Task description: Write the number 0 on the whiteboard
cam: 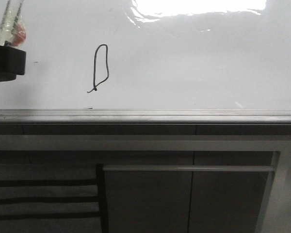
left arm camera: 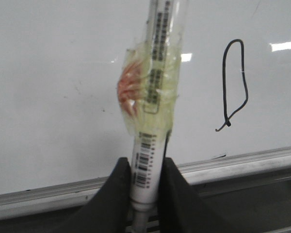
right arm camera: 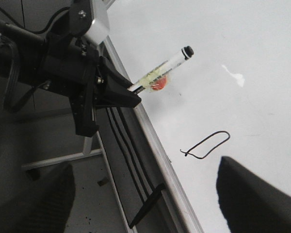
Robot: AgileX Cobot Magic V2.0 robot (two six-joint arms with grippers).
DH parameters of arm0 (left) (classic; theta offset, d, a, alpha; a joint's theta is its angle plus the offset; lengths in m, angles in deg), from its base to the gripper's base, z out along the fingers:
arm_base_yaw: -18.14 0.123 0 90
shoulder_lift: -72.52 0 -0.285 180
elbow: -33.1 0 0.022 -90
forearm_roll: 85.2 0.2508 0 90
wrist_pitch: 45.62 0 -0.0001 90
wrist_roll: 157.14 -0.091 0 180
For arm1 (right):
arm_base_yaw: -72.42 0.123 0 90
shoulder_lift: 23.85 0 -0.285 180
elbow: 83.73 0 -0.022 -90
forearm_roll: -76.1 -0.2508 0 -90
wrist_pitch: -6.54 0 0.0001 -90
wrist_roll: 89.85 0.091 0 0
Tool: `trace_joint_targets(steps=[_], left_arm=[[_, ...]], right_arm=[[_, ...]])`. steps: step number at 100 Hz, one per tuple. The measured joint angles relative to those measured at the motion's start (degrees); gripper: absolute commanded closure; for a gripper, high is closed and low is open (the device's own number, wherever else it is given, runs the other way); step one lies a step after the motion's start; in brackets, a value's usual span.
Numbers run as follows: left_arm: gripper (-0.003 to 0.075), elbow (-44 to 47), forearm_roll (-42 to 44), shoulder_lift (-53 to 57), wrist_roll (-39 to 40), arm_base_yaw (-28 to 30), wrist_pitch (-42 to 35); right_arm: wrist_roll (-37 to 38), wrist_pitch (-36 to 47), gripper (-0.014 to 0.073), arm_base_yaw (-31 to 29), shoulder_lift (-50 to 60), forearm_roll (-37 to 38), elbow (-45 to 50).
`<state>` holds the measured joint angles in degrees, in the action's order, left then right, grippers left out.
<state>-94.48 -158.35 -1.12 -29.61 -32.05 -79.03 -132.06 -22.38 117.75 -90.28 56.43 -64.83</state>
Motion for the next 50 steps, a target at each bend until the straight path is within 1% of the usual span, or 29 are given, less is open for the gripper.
trace_joint_targets(steps=[11, 23, 31, 50], left_arm=[[0.0739, -2.3, 0.0, -2.1, 0.5, 4.9, 5.2], [0.0739, -4.6, 0.2, -4.2, 1.5, 11.6, 13.6], [0.0739, -6.1, 0.6, -5.2, 1.8, 15.6, 17.6], [0.0739, -9.1, 2.8, -7.4, 2.1, 22.3, 27.1]], right_arm=[[0.0, -0.2, 0.0078, 0.0, 0.0, 0.1, 0.0], [0.0, -0.2, 0.0078, 0.0, 0.0, 0.2, 0.0], [0.0, -0.2, 0.0078, 0.0, 0.0, 0.2, 0.0], [0.0, -0.2, 0.0078, 0.0, 0.0, 0.2, 0.0]])
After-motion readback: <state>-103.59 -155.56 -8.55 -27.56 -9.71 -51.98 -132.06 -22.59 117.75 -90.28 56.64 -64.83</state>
